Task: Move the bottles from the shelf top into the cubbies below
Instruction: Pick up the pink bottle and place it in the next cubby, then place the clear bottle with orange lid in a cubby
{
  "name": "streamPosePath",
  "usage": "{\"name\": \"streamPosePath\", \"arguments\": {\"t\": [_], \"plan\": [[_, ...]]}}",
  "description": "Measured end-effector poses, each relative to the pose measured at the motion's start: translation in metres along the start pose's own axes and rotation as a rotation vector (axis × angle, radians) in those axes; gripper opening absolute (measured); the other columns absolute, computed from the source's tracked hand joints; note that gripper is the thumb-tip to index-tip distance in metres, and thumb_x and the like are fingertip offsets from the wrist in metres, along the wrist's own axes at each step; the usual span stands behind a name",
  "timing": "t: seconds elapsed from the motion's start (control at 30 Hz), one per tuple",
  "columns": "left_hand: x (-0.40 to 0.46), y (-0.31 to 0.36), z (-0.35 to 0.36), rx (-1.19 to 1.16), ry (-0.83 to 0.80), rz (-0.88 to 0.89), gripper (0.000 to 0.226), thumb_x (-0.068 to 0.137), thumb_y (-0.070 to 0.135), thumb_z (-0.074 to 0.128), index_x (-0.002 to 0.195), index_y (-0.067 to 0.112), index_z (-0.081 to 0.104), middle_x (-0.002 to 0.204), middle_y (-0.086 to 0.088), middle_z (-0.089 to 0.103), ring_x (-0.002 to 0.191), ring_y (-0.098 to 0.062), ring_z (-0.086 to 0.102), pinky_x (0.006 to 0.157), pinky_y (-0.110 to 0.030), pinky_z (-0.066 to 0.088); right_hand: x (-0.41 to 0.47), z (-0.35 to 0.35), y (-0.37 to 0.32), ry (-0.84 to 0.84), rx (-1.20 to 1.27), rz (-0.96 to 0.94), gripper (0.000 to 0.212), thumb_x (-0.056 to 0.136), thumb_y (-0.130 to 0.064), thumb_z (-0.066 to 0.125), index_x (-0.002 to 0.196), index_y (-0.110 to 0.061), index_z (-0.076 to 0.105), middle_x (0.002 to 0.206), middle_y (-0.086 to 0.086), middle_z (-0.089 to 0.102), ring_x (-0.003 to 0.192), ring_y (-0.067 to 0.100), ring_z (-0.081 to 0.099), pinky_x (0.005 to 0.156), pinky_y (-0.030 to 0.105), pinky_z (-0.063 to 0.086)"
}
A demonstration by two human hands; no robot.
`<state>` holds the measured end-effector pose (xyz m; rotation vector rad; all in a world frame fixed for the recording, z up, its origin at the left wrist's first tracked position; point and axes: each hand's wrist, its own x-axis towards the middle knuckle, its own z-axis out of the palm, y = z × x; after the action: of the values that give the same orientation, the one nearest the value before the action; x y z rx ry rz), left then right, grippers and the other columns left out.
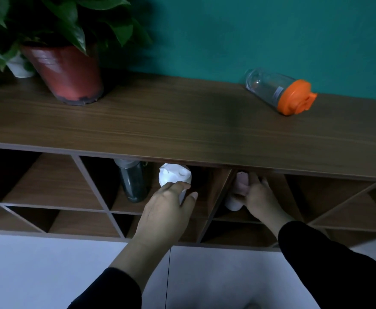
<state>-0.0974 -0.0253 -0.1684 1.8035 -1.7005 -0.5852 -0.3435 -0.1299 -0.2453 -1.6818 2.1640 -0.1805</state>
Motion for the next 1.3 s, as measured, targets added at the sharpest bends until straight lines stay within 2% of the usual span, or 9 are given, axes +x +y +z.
{"name": "streamPosePath", "arguments": {"t": [0.07,0.27,0.37,0.53,0.6,0.77,0.93,1.13,1.3], "plan": [[0.000,0.002,-0.001,-0.012,0.004,0.019,0.035,0.099,0.033,0.057,0.130,0.019,0.065,0.125,-0.004,0.069,0.091,-0.011,0.056,0.074,-0.022,0.043,-0.024,0.000,0.011,0.111,0.042,-0.039,0.089,0.077,-0.047,0.076,0.148,-0.020,0.031,0.136,0.012,0.042,0.122,0.031,0.048,0.098,0.042,0.047],[-0.004,0.012,-0.009,-0.114,0.199,0.182,0.029,0.097,0.034,0.054,0.108,0.019,0.076,0.105,0.006,0.073,0.087,-0.005,0.059,0.073,-0.007,0.036,-0.109,-0.018,0.031,0.277,-0.055,-0.345,0.023,0.086,-0.050,0.062,0.095,-0.029,0.057,0.080,-0.015,0.047,0.067,0.004,0.049,0.055,0.018,0.040],[-0.005,0.018,-0.013,-0.132,0.318,0.320,0.032,0.098,0.033,0.050,0.101,0.014,0.076,0.096,0.007,0.070,0.092,-0.008,0.060,0.083,-0.011,0.038,-0.135,-0.059,0.024,0.400,0.108,-0.520,0.021,0.087,-0.044,0.062,0.078,-0.026,0.057,0.069,-0.012,0.045,0.061,0.007,0.050,0.052,0.023,0.040],[0.004,0.027,-0.018,-0.100,0.376,0.409,0.035,0.097,0.031,0.053,0.115,0.010,0.073,0.120,-0.001,0.070,0.120,-0.019,0.060,0.104,-0.038,0.046,-0.111,-0.147,-0.002,0.679,0.314,-0.536,0.018,0.086,-0.033,0.070,0.090,-0.016,0.066,0.091,-0.003,0.057,0.084,0.014,0.058,0.076,0.027,0.045],[0.014,0.027,-0.019,-0.077,0.370,0.404,0.032,0.099,0.027,0.055,0.121,0.010,0.071,0.132,-0.003,0.067,0.135,-0.019,0.052,0.114,-0.045,0.039,-0.077,-0.174,-0.008,0.729,0.317,-0.455,0.034,0.083,-0.039,0.072,0.107,-0.016,0.064,0.106,-0.002,0.054,0.097,0.015,0.056,0.086,0.024,0.042],[0.033,0.020,-0.014,-0.010,0.296,0.321,0.034,0.099,0.022,0.058,0.131,0.011,0.067,0.141,-0.005,0.063,0.141,-0.017,0.047,0.121,-0.047,0.029,0.011,-0.206,-0.022,0.598,0.213,-0.253,0.081,0.072,-0.047,0.078,0.139,-0.016,0.045,0.139,0.013,0.045,0.129,0.032,0.045,0.111,0.038,0.033],[0.036,0.022,-0.007,0.082,0.268,0.317,0.041,0.098,0.033,0.052,0.132,0.015,0.065,0.133,0.001,0.068,0.137,-0.013,0.051,0.120,-0.048,0.028,0.068,-0.217,-0.037,0.439,0.128,-0.135,0.119,0.061,-0.060,0.082,0.154,-0.024,0.017,0.154,0.017,0.030,0.139,0.039,0.034,0.114,0.047,0.031],[0.040,0.018,-0.004,0.073,0.290,0.311,0.040,0.096,0.034,0.052,0.127,0.016,0.068,0.131,0.003,0.069,0.136,-0.012,0.052,0.120,-0.045,0.028,0.098,-0.214,-0.038,0.432,0.157,-0.118,0.102,0.061,-0.059,0.082,0.142,-0.022,0.033,0.138,0.020,0.048,0.122,0.038,0.050,0.102,0.044,0.043],[0.039,0.019,-0.004,0.073,0.287,0.306,0.041,0.096,0.036,0.051,0.126,0.017,0.070,0.131,0.003,0.068,0.136,-0.012,0.051,0.120,-0.045,0.026,0.098,-0.208,-0.047,0.492,0.235,-0.104,0.090,0.063,-0.046,0.086,0.133,-0.023,0.034,0.136,0.018,0.043,0.118,0.038,0.051,0.099,0.044,0.042]]}}
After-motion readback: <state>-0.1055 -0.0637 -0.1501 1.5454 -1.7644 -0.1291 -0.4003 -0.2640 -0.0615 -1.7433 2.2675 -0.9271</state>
